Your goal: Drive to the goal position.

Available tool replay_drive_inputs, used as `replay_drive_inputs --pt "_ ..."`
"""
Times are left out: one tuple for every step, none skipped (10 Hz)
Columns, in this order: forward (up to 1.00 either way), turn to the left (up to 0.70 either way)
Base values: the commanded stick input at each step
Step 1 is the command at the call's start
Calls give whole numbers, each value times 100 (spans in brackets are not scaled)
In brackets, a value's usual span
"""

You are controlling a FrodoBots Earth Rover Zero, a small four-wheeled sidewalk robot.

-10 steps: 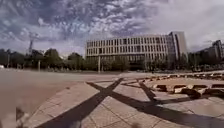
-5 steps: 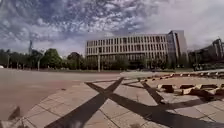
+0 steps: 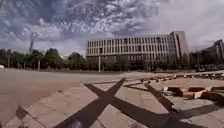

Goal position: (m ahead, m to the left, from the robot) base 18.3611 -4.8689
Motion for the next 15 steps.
replay_drive_inputs --pt "70 -5" --pt "70 -17" --pt "70 -1" --pt "70 0" --pt "70 -12" --pt "70 -7" --pt "70 -1" --pt "70 -19" --pt "70 -10" --pt "70 0" --pt "70 0" --pt "70 -2" --pt "70 -7" --pt "70 -4" --pt "70 -2"
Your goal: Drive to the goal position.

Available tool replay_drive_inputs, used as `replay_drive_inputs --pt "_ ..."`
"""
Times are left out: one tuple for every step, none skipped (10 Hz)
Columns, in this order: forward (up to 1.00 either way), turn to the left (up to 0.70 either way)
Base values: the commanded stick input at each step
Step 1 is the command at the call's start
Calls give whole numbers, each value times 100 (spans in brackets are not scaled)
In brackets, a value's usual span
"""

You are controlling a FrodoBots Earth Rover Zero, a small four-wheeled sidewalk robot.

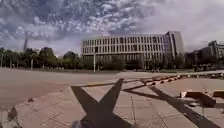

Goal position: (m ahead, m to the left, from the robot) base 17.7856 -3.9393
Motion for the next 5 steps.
replay_drive_inputs --pt "70 -14" --pt "70 -11" --pt "70 -10" --pt "70 -15" --pt "70 0"
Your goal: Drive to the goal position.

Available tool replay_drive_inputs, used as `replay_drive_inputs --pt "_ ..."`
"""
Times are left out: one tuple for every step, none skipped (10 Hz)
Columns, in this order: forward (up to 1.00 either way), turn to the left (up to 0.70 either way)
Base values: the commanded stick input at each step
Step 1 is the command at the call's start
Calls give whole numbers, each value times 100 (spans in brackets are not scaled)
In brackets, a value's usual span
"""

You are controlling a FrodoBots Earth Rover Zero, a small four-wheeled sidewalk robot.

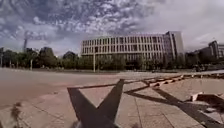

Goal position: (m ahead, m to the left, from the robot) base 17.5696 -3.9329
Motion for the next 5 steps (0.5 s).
replay_drive_inputs --pt "70 0" --pt "70 -19" --pt "70 -26" --pt "70 -8" --pt "70 0"
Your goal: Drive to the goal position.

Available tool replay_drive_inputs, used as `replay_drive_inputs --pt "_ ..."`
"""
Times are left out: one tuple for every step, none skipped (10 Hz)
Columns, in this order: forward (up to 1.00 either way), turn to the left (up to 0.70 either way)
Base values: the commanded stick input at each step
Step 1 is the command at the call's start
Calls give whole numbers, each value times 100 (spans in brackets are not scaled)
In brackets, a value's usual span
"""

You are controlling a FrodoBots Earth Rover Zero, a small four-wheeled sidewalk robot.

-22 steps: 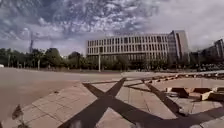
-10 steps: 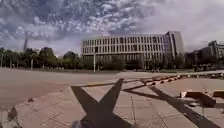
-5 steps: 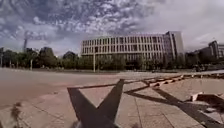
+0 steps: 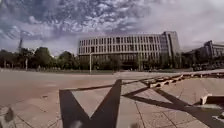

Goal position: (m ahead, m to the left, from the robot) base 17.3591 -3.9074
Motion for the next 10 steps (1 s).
replay_drive_inputs --pt "70 0" --pt "70 0" --pt "70 0" --pt "70 0" --pt "70 0" --pt "70 0" --pt "70 0" --pt "70 0" --pt "70 -2" --pt "70 -12"
